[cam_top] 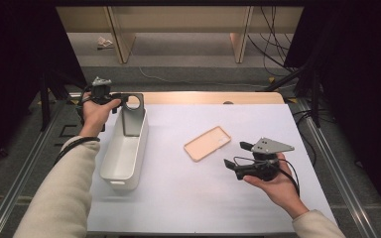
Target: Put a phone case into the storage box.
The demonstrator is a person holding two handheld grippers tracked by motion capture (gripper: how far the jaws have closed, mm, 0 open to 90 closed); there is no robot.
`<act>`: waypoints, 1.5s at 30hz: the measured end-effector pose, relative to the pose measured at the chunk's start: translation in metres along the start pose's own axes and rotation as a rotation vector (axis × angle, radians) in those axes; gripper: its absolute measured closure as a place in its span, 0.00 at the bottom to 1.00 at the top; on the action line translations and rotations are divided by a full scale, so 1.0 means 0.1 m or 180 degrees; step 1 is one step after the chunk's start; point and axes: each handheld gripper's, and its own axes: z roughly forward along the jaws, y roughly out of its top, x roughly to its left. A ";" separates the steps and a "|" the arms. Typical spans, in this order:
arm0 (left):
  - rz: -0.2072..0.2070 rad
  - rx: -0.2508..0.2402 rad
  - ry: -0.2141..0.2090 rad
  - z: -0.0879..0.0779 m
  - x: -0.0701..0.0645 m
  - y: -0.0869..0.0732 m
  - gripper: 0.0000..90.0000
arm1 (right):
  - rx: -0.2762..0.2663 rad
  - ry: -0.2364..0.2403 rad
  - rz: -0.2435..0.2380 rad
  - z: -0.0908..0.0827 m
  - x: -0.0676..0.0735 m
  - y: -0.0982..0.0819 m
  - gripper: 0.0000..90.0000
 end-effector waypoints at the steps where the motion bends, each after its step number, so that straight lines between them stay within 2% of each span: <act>1: 0.0004 -0.0004 0.0005 -0.01 -0.01 0.01 0.65 | 0.0002 -0.0002 0.0000 0.00 0.00 0.00 0.18; 6: 0.0058 0.0000 0.0035 -0.08 -0.03 0.03 0.54 | 0.0009 -0.0007 0.0007 0.00 0.00 0.00 0.18; 10: 0.0089 -0.0023 0.0085 -0.17 -0.06 0.06 0.37 | 0.0011 -0.0017 0.0005 0.00 0.00 0.00 0.18; 15: 0.0078 -0.0008 0.0006 -0.32 -0.13 0.06 0.16 | 0.0009 -0.0024 0.0014 0.00 0.00 0.00 0.18; 17: 0.0084 -0.0055 -0.0072 -0.38 -0.17 0.05 0.15 | 0.0006 -0.0035 0.0021 0.00 0.00 0.01 0.18; 23: 0.0125 -0.0058 -0.0140 -0.54 -0.27 -0.02 0.04 | 0.0006 -0.0037 0.0024 0.01 0.00 0.01 0.18; 27: 0.0154 -0.0061 -0.0219 -0.66 -0.36 -0.10 0.00 | 0.0005 -0.0042 0.0029 0.00 0.00 0.01 0.18; 30: 0.0153 -0.0120 -0.0272 -0.77 -0.46 -0.18 0.00 | 0.0011 -0.0042 0.0036 0.01 -0.01 0.01 0.18; 32: 0.0141 -0.0179 -0.0313 -0.84 -0.53 -0.25 0.00 | 0.0017 -0.0050 0.0055 0.01 -0.02 0.00 0.18; 34: 0.0152 -0.0174 -0.0369 -0.89 -0.58 -0.33 0.00 | 0.0008 -0.0051 0.0069 0.02 -0.02 0.00 0.18; 39: 0.0145 -0.0229 -0.0419 -1.02 -0.72 -0.50 0.00 | 0.0004 -0.0071 0.0082 0.01 -0.03 0.00 0.18; 43: 0.0102 -0.0306 -0.0436 -1.12 -0.85 -0.68 0.00 | 0.0005 -0.0071 0.0081 0.02 -0.04 0.00 0.18; 45: 0.0068 -0.0306 -0.0494 -1.15 -0.92 -0.77 0.00 | 0.0005 -0.0068 0.0091 0.02 -0.05 0.00 0.18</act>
